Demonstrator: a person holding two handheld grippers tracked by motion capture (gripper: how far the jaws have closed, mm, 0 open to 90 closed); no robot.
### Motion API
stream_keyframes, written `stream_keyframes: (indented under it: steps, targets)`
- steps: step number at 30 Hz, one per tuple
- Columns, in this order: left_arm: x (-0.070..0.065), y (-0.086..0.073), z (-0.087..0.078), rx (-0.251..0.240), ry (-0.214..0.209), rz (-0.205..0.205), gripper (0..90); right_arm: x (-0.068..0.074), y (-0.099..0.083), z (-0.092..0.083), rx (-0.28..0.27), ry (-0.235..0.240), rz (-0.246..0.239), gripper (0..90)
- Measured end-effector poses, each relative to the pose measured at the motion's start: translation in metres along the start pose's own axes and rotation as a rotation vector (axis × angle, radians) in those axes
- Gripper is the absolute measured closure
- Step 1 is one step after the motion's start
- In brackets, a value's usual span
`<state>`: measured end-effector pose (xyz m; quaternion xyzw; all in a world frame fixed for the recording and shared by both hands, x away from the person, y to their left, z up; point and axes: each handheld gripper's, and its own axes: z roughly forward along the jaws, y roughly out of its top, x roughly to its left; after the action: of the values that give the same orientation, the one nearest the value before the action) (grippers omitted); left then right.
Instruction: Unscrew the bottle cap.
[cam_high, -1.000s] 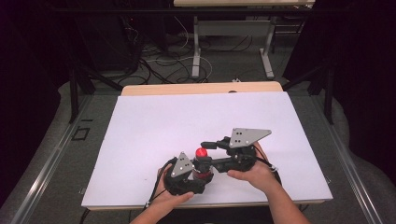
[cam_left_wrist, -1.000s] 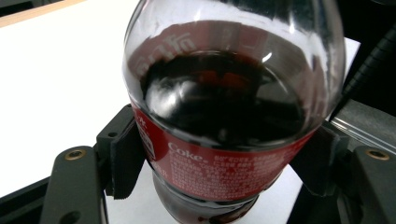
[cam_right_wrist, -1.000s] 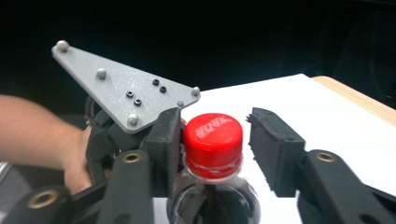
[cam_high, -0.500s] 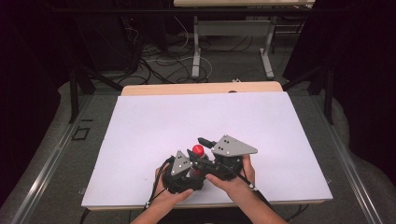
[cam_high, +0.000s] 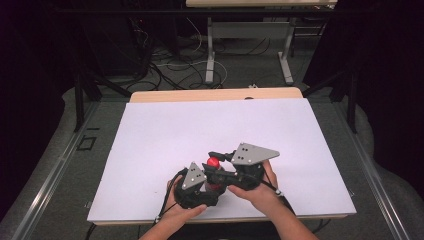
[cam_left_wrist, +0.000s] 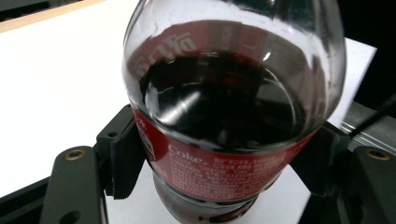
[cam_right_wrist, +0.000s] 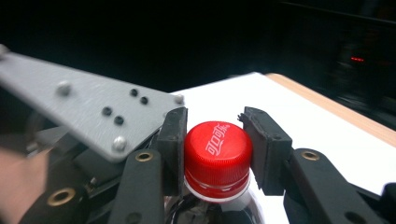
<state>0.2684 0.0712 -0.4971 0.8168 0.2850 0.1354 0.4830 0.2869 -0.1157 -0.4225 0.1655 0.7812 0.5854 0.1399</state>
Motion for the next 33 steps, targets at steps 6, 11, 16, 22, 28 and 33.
stream_keyframes:
  steps: [6,11,16,22,28,33]
  targets:
    - [-0.005,0.0,0.001,-0.001,-0.061,0.03,29.0,-0.02,-0.004,-0.011,-0.006,0.21,-0.038,60.9]
    - [-0.008,-0.001,0.003,0.006,-0.104,0.053,29.0,-0.025,-0.007,-0.015,-0.015,0.286,-0.059,60.6]
    - [-0.004,0.0,0.003,0.012,-0.048,0.026,28.9,-0.022,-0.008,-0.014,-0.034,0.232,-0.012,49.7]
    - [0.0,-0.001,0.003,0.013,0.007,-0.006,29.0,-0.004,-0.004,-0.003,-0.055,-0.032,0.081,44.9]
    - [0.002,-0.002,0.004,0.022,0.062,-0.028,29.0,0.015,-0.006,0.008,-0.041,-0.212,0.082,49.4]
    - [0.001,-0.002,0.004,0.027,0.072,-0.033,29.0,0.027,-0.006,0.011,-0.03,-0.282,0.041,56.4]
